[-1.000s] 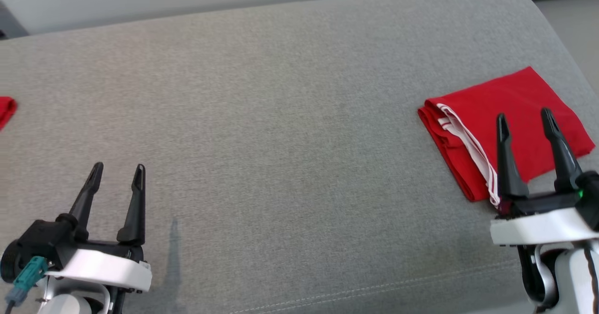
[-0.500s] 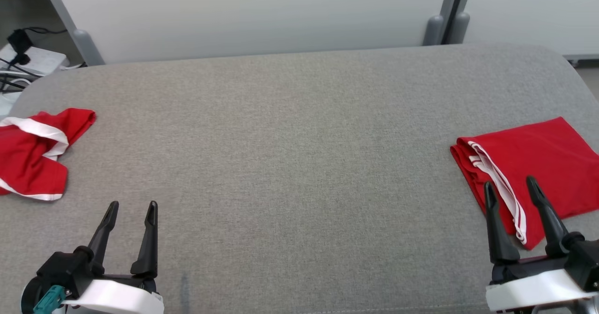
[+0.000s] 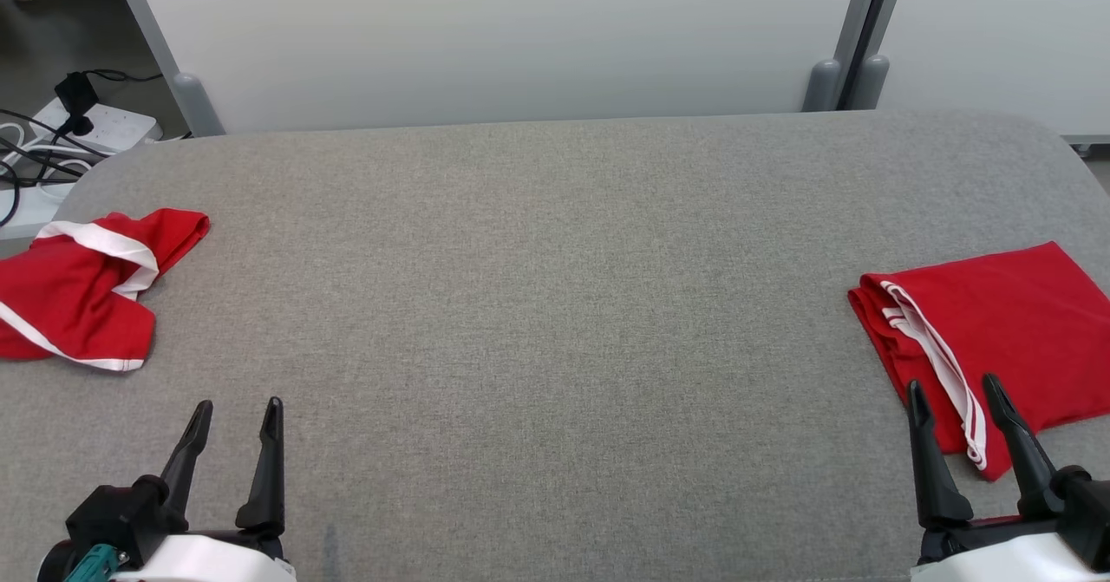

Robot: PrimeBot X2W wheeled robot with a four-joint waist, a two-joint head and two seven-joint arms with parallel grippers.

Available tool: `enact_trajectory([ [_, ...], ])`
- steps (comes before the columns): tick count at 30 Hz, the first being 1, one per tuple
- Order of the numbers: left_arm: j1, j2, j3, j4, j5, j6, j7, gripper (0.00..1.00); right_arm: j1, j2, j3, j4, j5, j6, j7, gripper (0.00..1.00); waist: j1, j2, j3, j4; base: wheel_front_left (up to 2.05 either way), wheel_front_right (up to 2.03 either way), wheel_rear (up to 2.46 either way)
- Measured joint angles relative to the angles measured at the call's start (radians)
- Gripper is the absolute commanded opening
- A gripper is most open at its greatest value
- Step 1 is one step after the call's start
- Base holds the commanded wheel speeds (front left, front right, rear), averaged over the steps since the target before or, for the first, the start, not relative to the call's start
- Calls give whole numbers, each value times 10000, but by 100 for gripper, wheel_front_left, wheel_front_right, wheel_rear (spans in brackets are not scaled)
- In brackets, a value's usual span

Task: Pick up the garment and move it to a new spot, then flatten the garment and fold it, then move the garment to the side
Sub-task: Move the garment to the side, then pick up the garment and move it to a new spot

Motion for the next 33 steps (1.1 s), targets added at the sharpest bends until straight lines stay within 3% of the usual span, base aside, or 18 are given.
enact_trajectory([
  [21,-23,63,-98,107,-27,-6,-15,100,2,2,-73,40,50,0,0,100,0,0,21,207,0,0,0],
  [33,-53,104,178,257,-15,71,-44,100,3,4,209,199,209,0,-2,100,0,0,-29,1621,0,0,0],
])
